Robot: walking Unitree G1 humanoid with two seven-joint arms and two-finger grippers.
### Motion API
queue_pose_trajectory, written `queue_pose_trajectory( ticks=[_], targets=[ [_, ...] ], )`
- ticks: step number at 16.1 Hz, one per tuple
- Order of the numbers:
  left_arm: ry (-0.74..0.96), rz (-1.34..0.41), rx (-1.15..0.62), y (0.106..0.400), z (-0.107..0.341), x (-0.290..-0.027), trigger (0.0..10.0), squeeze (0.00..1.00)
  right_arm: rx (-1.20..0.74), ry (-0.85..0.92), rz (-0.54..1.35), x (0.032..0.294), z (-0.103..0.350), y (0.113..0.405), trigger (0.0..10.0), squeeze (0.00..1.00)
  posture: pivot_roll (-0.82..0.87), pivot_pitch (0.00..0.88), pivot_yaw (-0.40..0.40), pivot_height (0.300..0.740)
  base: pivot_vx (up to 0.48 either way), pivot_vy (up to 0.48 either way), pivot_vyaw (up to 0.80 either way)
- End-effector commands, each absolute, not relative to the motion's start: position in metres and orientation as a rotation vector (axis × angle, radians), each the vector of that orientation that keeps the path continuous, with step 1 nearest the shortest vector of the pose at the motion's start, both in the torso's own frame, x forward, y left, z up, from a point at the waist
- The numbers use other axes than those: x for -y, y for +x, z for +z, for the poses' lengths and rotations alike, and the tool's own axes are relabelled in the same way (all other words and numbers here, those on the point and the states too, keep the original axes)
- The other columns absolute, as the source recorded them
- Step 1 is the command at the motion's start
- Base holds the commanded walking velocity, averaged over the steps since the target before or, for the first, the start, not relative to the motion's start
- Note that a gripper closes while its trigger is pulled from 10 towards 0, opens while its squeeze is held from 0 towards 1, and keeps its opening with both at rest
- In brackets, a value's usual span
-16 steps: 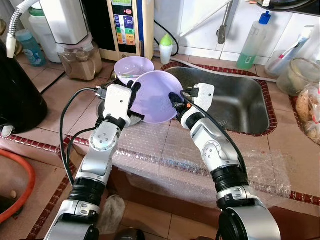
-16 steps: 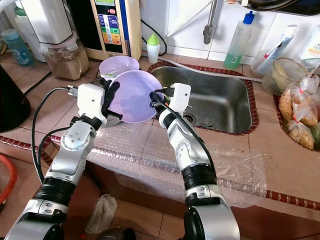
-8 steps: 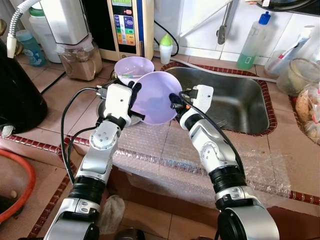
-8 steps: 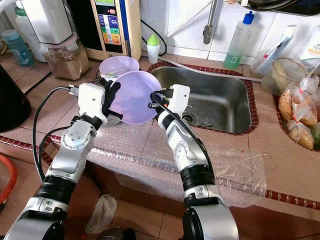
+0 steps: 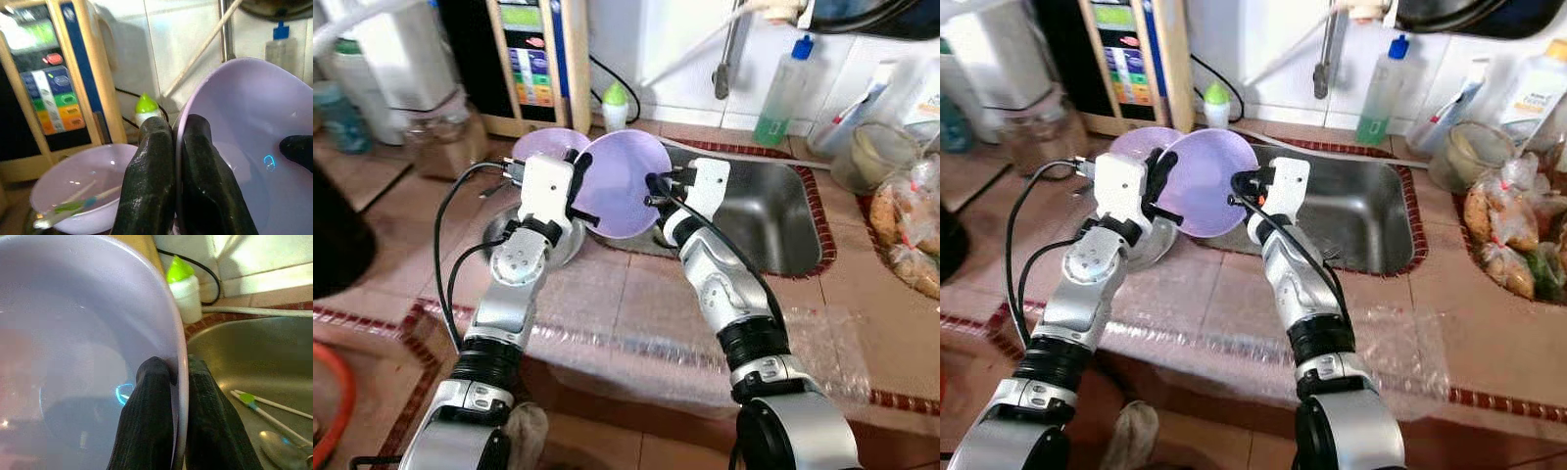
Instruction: Kitchen organization
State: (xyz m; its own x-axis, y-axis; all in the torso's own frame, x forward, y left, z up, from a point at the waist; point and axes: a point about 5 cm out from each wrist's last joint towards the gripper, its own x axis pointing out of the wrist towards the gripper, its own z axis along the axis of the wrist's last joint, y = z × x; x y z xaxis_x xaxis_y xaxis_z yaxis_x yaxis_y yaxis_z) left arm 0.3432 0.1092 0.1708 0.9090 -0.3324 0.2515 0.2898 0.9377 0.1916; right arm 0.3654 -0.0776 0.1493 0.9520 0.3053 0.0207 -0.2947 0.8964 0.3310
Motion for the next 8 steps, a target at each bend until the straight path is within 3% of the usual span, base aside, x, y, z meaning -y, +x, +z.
queue_pose_trajectory(
  ticks=[1,8],
  targets=[
    [0.139,-0.326,0.323,0.337,0.173,-0.114,10.0,0.0,-0.008,0.303,-0.079,0.147,0.15,0.375,0.0,0.0,-0.02,0.0,0.028,0.74,0.0,0.0,0.0],
    [0.112,-0.352,0.277,0.331,0.164,-0.112,10.0,0.0,-0.012,0.197,-0.226,0.175,0.142,0.375,0.0,0.0,-0.01,0.0,0.03,0.74,0.0,0.0,0.0]
  ],
)
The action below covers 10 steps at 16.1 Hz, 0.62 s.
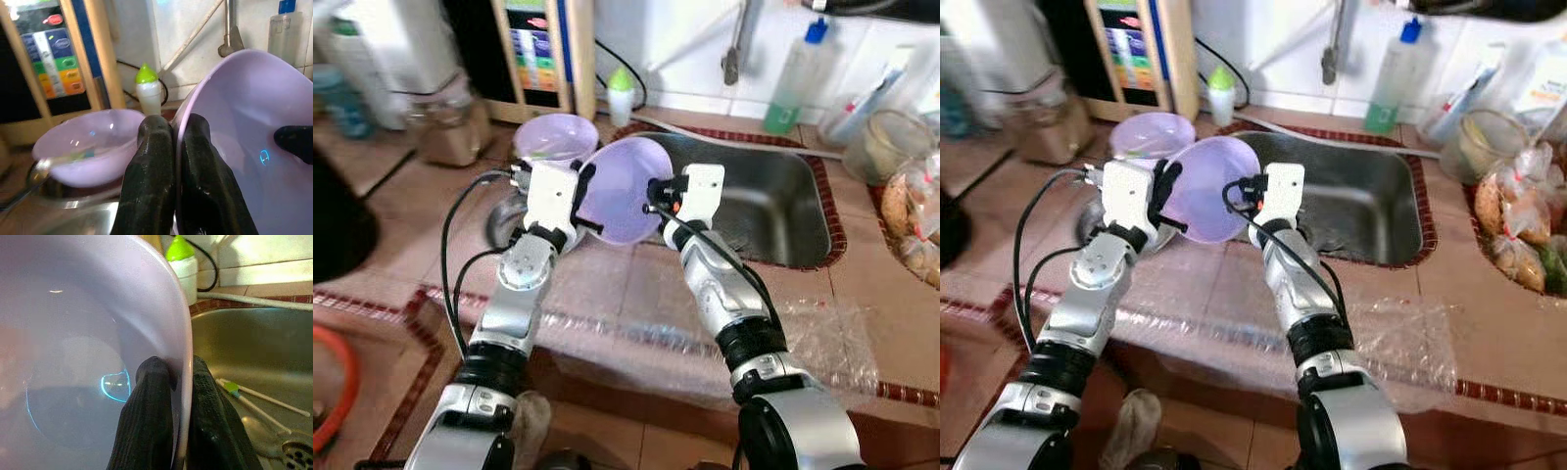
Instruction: Kitchen organization
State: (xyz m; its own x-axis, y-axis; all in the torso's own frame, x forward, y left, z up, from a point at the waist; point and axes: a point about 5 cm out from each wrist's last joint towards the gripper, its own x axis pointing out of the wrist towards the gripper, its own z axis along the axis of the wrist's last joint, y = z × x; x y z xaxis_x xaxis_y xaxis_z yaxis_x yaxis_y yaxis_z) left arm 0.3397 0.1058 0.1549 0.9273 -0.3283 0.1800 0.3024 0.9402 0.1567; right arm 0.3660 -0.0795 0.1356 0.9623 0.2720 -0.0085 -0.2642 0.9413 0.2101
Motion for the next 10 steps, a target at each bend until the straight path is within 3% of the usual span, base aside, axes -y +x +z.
queue_pose_trajectory(
  ticks=[1,2,10],
  targets=[
    [0.099,-0.358,0.269,0.331,0.163,-0.112,10.0,0.64,-0.01,0.195,-0.226,0.174,0.143,0.375,0.0,0.0,-0.01,0.0,0.03,0.74,0.0,0.0,0.0],
    [0.095,-0.357,0.262,0.33,0.162,-0.113,10.0,1.0,-0.008,0.194,-0.226,0.174,0.143,0.376,0.0,0.0,0.0,0.0,0.029,0.74,0.0,0.0,0.0],
    [0.1,-0.471,0.237,0.32,0.159,-0.104,10.0,1.0,-0.029,0.074,-0.354,0.179,0.141,0.383,0.0,0.0,0.02,0.0,0.029,0.74,0.0,0.0,0.0]
  ],
)
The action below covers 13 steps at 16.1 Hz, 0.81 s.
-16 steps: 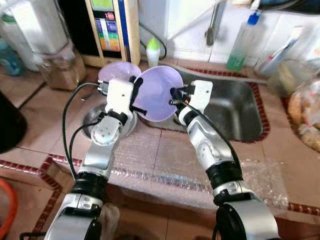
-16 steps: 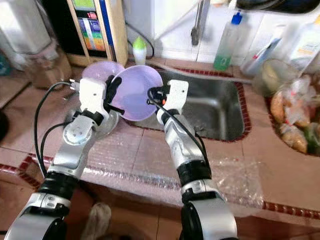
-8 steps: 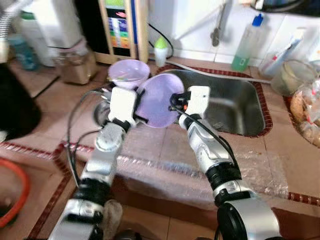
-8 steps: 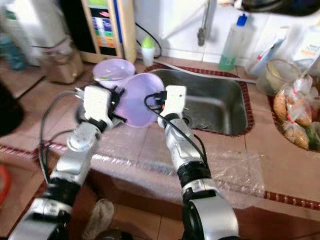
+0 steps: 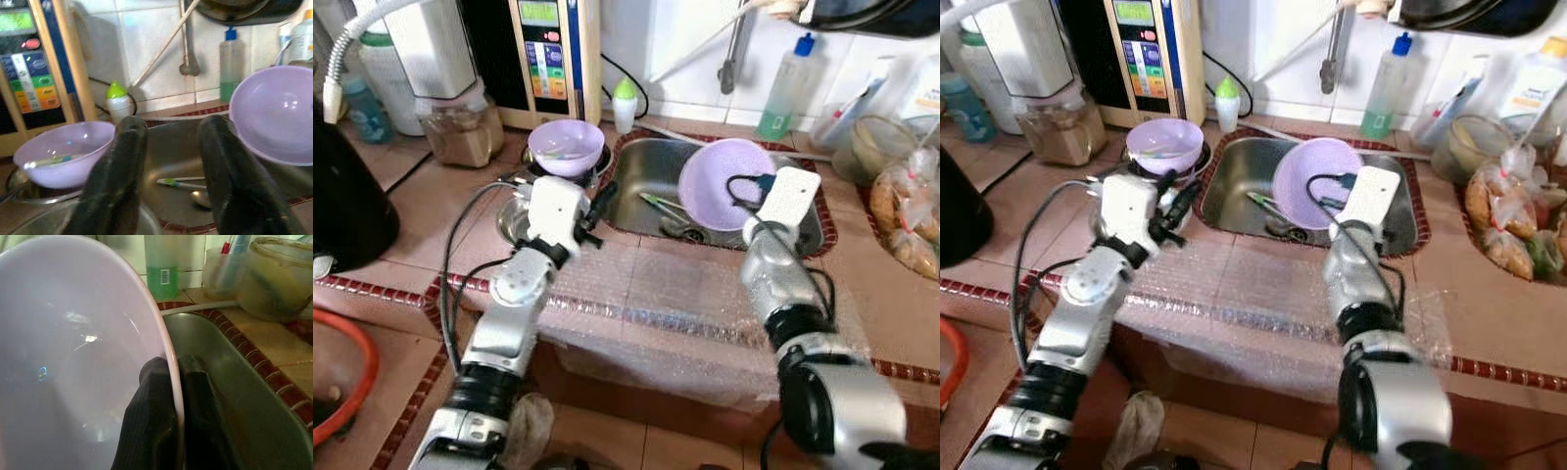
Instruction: Kitchen organization
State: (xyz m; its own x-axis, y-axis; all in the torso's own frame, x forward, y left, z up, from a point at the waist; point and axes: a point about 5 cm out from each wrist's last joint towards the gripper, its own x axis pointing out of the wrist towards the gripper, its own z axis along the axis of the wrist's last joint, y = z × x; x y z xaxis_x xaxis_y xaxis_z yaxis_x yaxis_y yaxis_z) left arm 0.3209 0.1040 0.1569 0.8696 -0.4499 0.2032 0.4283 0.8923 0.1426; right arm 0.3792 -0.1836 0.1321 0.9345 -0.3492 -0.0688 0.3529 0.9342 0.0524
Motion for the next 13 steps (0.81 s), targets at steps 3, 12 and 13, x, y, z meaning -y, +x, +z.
queue_pose_trajectory(
  ticks=[3,12,13],
  targets=[
    [0.104,-0.472,0.217,0.317,0.157,-0.107,10.0,1.0,-0.083,0.054,-0.353,0.18,0.135,0.385,0.0,0.0,0.04,0.0,0.026,0.74,0.0,0.0,0.0],
    [0.158,-0.454,0.11,0.286,0.145,-0.127,10.0,1.0,-0.276,0.114,-0.321,0.176,0.107,0.38,10.0,1.0,0.17,0.052,0.006,0.74,0.0,0.0,0.0],
    [0.158,-0.453,0.106,0.285,0.145,-0.128,10.0,1.0,-0.278,0.118,-0.321,0.176,0.107,0.38,10.0,1.0,0.17,0.052,0.006,0.74,0.0,0.0,0.0]
  ],
)
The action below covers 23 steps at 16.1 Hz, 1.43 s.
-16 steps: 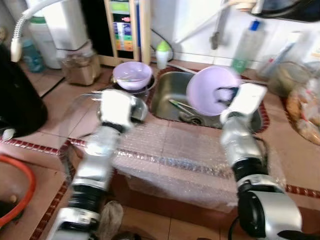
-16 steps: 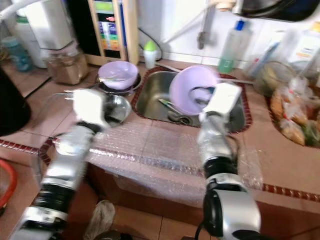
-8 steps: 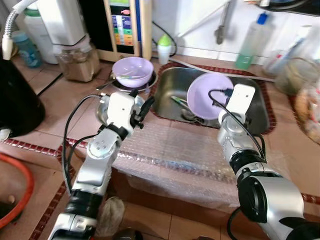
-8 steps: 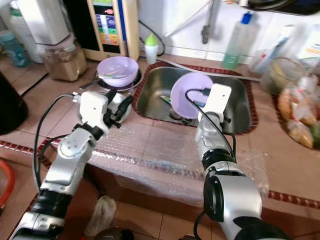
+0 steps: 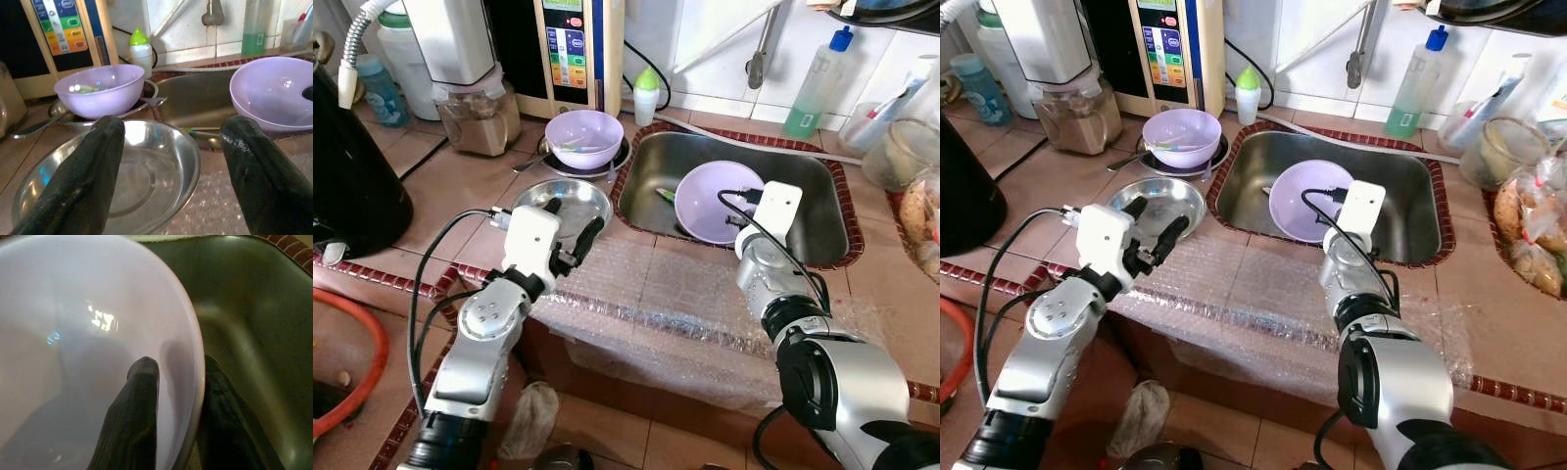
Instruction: Kitchen organization
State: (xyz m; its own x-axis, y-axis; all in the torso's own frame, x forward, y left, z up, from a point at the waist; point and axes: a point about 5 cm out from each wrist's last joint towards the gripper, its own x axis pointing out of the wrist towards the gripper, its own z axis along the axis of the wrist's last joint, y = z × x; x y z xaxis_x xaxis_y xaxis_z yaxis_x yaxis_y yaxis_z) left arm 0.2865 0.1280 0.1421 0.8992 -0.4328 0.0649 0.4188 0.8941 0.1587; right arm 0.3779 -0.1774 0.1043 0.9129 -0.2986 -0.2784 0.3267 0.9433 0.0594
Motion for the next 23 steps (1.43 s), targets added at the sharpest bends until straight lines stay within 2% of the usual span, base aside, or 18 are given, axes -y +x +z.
queue_pose_trajectory(
  ticks=[1,6,8,10,12,16,17,18,23],
  targets=[
    [0.163,-0.458,0.099,0.283,0.144,-0.128,10.0,1.0,-0.28,0.113,-0.317,0.175,0.107,0.38,10.0,1.0,0.18,0.053,0.003,0.74,0.0,0.0,0.0],
    [0.176,-0.471,0.067,0.281,0.143,-0.125,10.0,1.0,-0.285,0.182,-0.325,0.176,0.109,0.382,10.0,1.0,0.18,0.044,0.008,0.74,0.0,0.0,0.0],
    [0.177,-0.479,0.06,0.282,0.145,-0.123,10.0,1.0,-0.254,0.316,-0.32,0.176,0.115,0.385,10.0,1.0,0.18,0.042,0.01,0.74,0.0,0.0,0.0],
    [0.179,-0.466,0.048,0.284,0.144,-0.124,10.0,1.0,-0.245,0.331,-0.293,0.173,0.116,0.385,10.0,1.0,0.16,0.033,0.013,0.74,0.0,0.0,0.0],
    [0.15,-0.395,0.042,0.29,0.144,-0.132,10.0,1.0,-0.171,0.192,-0.116,0.156,0.116,0.384,10.0,1.0,0.15,0.02,0.008,0.74,0.0,0.0,0.0],
    [0.087,-0.251,0.065,0.303,0.15,-0.145,10.0,1.0,-0.132,0.209,0.015,0.151,0.103,0.373,10.0,1.0,0.12,0.004,0.005,0.74,0.0,0.0,0.0],
    [0.043,-0.162,0.059,0.312,0.152,-0.154,10.0,1.0,-0.121,0.21,0.117,0.148,0.095,0.364,10.0,1.0,0.09,0.0,0.011,0.74,0.0,0.0,0.0],
    [-0.003,-0.093,0.038,0.321,0.151,-0.162,10.0,1.0,-0.107,0.137,0.192,0.145,0.089,0.356,10.0,1.0,0.05,0.0,0.024,0.74,0.0,0.0,0.0],
    [-0.081,0.004,-0.04,0.338,0.143,-0.174,10.0,1.0,-0.055,0.056,0.38,0.134,0.091,0.336,10.0,1.0,-0.01,0.0,0.05,0.74,0.0,0.0,0.0]
  ],
)
